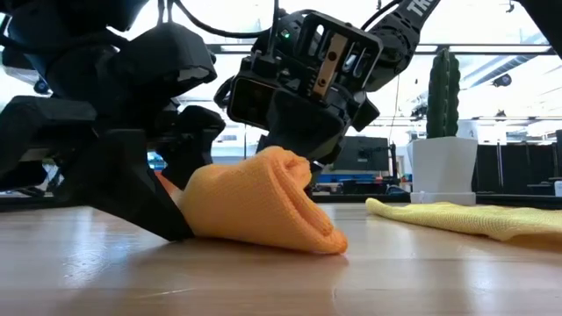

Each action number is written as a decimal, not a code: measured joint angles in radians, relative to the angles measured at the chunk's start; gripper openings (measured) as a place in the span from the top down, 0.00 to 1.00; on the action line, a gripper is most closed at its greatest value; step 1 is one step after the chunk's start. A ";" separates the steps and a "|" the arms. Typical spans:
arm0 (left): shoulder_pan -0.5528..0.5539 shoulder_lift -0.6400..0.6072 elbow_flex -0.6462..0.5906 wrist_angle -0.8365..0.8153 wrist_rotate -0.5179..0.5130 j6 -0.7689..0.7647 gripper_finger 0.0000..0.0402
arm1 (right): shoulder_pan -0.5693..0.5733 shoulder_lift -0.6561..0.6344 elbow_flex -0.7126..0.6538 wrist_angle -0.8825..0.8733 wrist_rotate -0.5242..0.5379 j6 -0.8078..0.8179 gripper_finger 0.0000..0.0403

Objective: Roll microfiber towels into tight, uniform cylinder then place into a basket
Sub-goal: Put the rolled orange towel into the orange bin

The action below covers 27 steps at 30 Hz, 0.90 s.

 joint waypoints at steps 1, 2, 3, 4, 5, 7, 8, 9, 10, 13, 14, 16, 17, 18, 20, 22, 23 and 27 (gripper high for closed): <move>0.000 -0.002 0.000 -0.017 -0.002 -0.002 0.40 | 0.000 -0.003 0.000 -0.007 0.000 0.000 0.97; 0.000 -0.003 0.000 -0.032 -0.002 -0.014 0.44 | 0.000 -0.006 -0.001 -0.020 0.000 0.002 0.97; 0.002 -0.005 -0.001 -0.048 -0.002 -0.032 0.49 | 0.000 -0.009 -0.001 -0.029 0.000 0.003 0.97; 0.003 -0.005 0.000 -0.063 0.000 -0.051 0.55 | 0.000 -0.012 -0.001 -0.041 0.000 0.003 0.97; 0.005 -0.006 0.000 -0.069 0.006 -0.069 0.60 | 0.000 -0.017 -0.001 -0.059 0.000 0.003 0.97; 0.010 -0.007 -0.001 -0.080 0.030 -0.099 0.73 | -0.001 -0.026 -0.002 -0.090 0.000 0.002 0.97; 0.012 -0.007 -0.002 -0.083 0.050 -0.108 0.79 | -0.001 -0.032 -0.004 -0.103 0.000 0.002 0.97; 0.015 -0.007 -0.002 -0.088 0.068 -0.119 0.85 | -0.001 -0.036 -0.006 -0.115 0.000 0.000 0.97; 0.017 -0.006 -0.002 -0.094 0.080 -0.127 0.91 | -0.001 -0.041 -0.006 -0.124 0.000 -0.001 0.96; 0.030 -0.006 -0.001 -0.121 0.117 -0.147 0.97 | -0.001 -0.055 -0.006 -0.169 0.006 -0.002 0.93; 0.038 -0.007 -0.001 -0.134 0.137 -0.157 0.97 | -0.001 -0.060 -0.006 -0.183 0.007 -0.002 0.92; 0.055 -0.017 -0.001 -0.164 0.184 -0.179 0.97 | -0.003 -0.078 -0.007 -0.224 0.007 -0.005 0.90; 0.062 -0.022 -0.001 -0.190 0.203 -0.181 0.98 | -0.003 -0.089 -0.007 -0.248 0.003 -0.005 0.89; 0.069 -0.033 -0.003 -0.218 0.216 -0.183 0.99 | -0.002 -0.105 -0.010 -0.277 -0.002 -0.007 0.88; 0.081 -0.053 -0.006 -0.264 0.235 -0.183 0.99 | 0.001 -0.135 -0.012 -0.314 -0.008 -0.027 0.86; 0.095 -0.083 -0.005 -0.293 0.256 -0.180 0.99 | 0.002 -0.177 -0.014 -0.362 -0.004 -0.051 0.85; 0.104 -0.093 -0.005 -0.312 0.264 -0.180 0.99 | 0.001 -0.200 -0.015 -0.383 0.002 -0.062 0.85; 0.139 -0.169 -0.010 -0.405 0.283 -0.182 0.99 | -0.001 -0.292 -0.026 -0.451 0.069 -0.091 0.85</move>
